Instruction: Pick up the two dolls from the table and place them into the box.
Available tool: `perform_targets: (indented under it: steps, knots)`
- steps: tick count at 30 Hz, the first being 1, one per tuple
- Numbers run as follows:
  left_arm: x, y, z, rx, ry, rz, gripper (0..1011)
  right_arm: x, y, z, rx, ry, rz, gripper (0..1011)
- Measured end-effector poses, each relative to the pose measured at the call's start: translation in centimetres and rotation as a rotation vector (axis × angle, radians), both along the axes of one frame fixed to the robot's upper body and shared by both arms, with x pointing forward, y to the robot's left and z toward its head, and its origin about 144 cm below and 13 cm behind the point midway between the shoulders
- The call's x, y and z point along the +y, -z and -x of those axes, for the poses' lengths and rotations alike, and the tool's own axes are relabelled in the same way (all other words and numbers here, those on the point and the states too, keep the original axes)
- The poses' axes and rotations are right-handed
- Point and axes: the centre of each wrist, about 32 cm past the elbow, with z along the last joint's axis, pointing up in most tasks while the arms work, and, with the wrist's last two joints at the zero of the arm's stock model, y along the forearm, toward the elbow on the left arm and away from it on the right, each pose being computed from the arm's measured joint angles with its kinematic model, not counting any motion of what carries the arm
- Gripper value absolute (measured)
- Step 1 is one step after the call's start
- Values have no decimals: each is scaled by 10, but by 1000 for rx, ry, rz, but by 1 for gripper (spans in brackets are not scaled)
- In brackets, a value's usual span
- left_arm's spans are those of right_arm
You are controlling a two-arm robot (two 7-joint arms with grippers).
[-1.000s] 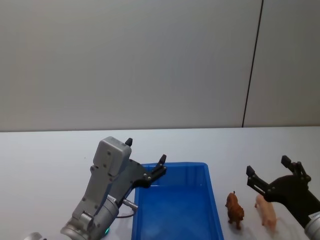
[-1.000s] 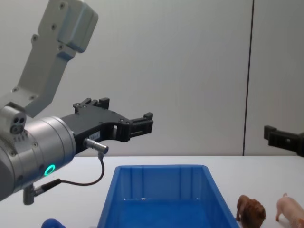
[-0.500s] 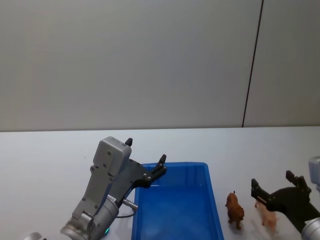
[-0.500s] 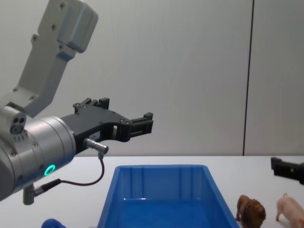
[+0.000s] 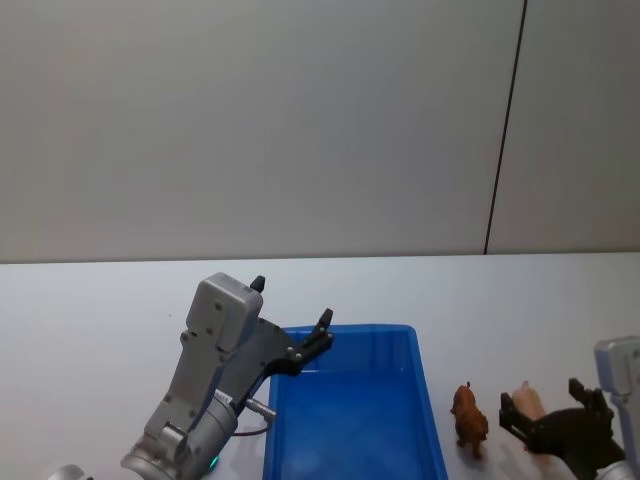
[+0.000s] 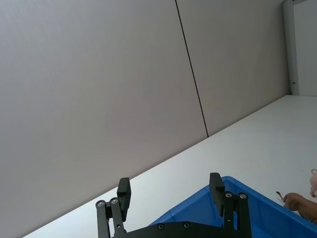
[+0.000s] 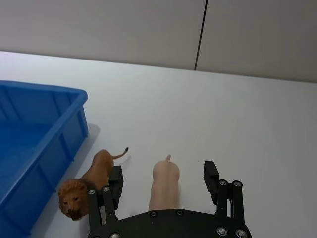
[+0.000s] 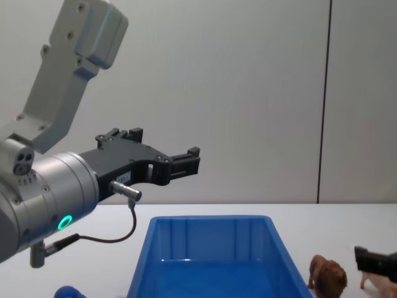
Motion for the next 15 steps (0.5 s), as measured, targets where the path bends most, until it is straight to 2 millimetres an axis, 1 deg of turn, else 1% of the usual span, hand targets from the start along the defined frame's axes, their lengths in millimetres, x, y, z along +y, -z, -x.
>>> perform_targets:
  steps: [7, 9, 11, 13, 14, 15]
  knots:
    - [0, 0, 0, 0, 0, 0, 1001, 4, 8, 2, 46, 13, -1, 995]
    - [0, 0, 0, 0, 0, 0, 1001, 5, 11, 2, 59, 17, -3, 947]
    - [0, 0, 0, 0, 0, 0, 1001, 5, 12, 3, 68, 20, -4, 922]
    - [0, 0, 0, 0, 0, 0, 1001, 6, 14, 3, 80, 25, -7, 858]
    - [0, 0, 0, 0, 0, 0, 1001, 6, 15, 3, 85, 27, -7, 843]
    - [0, 0, 0, 0, 0, 0, 1001, 7, 16, 3, 92, 31, -9, 790]
